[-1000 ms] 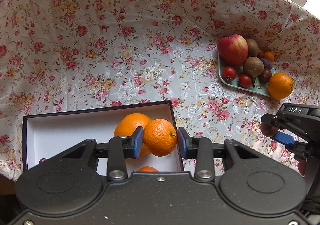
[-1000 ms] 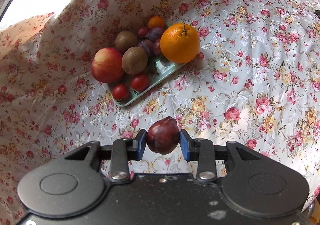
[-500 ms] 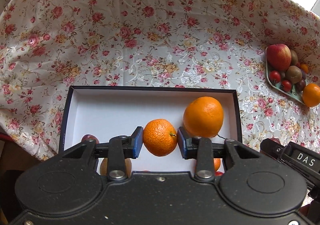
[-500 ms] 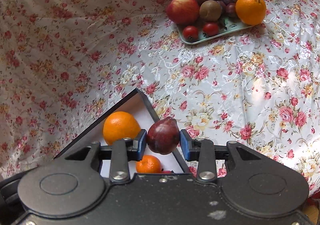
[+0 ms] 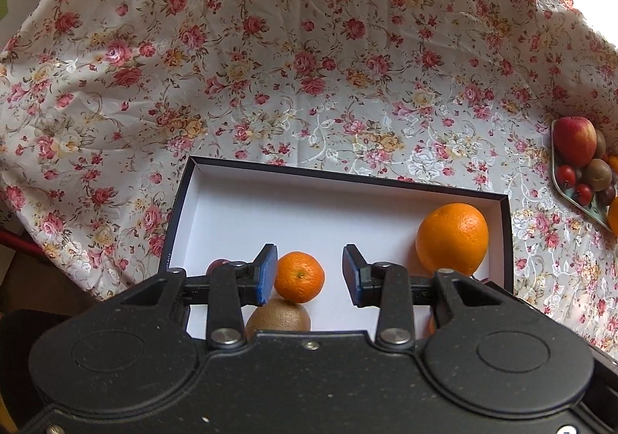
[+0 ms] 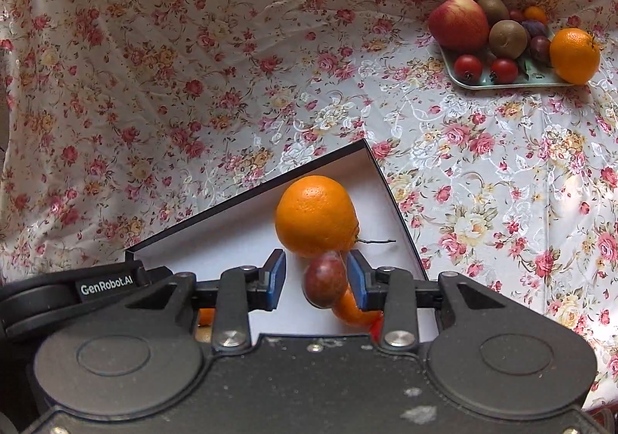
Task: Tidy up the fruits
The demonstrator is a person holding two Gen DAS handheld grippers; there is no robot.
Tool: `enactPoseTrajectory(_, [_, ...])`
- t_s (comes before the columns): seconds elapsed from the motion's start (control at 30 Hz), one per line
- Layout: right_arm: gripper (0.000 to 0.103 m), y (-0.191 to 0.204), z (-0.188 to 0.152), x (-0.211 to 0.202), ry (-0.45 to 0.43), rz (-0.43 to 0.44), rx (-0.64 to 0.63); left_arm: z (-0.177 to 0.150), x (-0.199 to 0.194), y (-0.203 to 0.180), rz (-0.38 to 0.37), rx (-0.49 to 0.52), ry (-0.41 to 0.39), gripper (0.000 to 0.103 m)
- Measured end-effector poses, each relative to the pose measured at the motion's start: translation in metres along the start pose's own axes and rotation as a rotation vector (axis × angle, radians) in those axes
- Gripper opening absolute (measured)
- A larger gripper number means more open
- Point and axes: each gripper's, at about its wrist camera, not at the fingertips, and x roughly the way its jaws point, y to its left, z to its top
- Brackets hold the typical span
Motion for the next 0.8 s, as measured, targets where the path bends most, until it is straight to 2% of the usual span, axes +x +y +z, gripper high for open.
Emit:
enactPoseTrajectory(0.13, [0.039, 0.001, -0.002, -0.002, 0.001, -0.015, -0.025, -0.003, 0.004, 0.005, -0.022, -0.017, 0.022, 0.046])
enactPoseTrajectory(0.6, [0.038, -0.02, -0.013, -0.012, -0.042, -0.097, -0.082, -0.035, -0.007, 0.002, -0.009, 0.01, -0.02, 0.046])
enactPoseTrajectory(0.8, [0.038, -0.024, -0.022, -0.02, -0.05, -0.107, -0.122, -0.05, -0.013, -0.001, 0.063, 0.011, -0.027, 0.046])
